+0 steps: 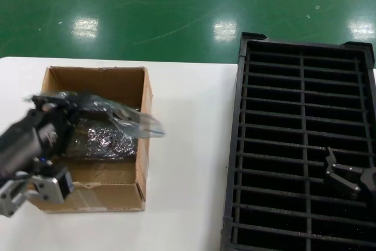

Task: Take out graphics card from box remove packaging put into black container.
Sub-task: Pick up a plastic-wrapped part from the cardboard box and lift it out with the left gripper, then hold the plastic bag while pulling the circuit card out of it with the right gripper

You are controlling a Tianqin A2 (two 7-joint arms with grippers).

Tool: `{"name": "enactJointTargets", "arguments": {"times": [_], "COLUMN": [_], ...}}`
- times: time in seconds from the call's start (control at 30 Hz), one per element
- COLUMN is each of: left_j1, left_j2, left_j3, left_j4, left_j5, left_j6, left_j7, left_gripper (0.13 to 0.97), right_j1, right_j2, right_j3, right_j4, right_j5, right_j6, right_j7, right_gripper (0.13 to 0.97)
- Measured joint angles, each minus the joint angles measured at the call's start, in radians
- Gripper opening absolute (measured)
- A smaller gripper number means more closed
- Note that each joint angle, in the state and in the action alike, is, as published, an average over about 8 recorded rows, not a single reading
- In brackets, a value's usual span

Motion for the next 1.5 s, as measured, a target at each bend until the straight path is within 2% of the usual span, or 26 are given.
{"name": "enactJointTargets", "arguments": {"times": [0.2, 0.37, 0.53, 0.93, 1.07, 1.37, 1.5], "left_j1": [0.018, 0.019, 0.019, 0.019, 0.019, 0.019, 0.019], "left_j2": [-0.003, -0.004, -0.004, -0.004, -0.004, -0.004, -0.004], "left_j3": [0.033, 0.035, 0.035, 0.035, 0.035, 0.035, 0.035], "left_j4": [-0.001, 0.0, 0.0, 0.0, 0.0, 0.0, 0.0], "left_j5": [-0.029, -0.031, -0.031, -0.031, -0.031, -0.031, -0.031], "left_j6": [-0.021, -0.023, -0.023, -0.023, -0.023, -0.023, -0.023], "left_j7": [0.029, 0.031, 0.031, 0.031, 0.031, 0.031, 0.031], "left_gripper": [0.14, 0.14, 0.14, 0.14, 0.14, 0.14, 0.14], "right_j1": [0.0, 0.009, 0.039, 0.157, 0.187, 0.215, 0.229], "right_j2": [0.0, -0.007, -0.03, -0.024, -0.021, -0.013, -0.005], "right_j3": [0.0, 0.004, -0.007, -0.208, -0.245, -0.27, -0.292], "right_j4": [0.0, -0.006, -0.011, 0.018, 0.019, 0.023, 0.027], "right_j5": [0.0, 0.007, 0.031, 0.024, 0.02, 0.031, 0.031], "right_j6": [0.0, -0.023, -0.106, -0.29, -0.33, -0.396, -0.428], "right_j7": [0.0, -0.004, -0.024, 0.026, 0.022, -0.005, -0.006], "right_gripper": [0.966, 0.966, 0.966, 0.939, 0.939, 0.846, 0.767]}}
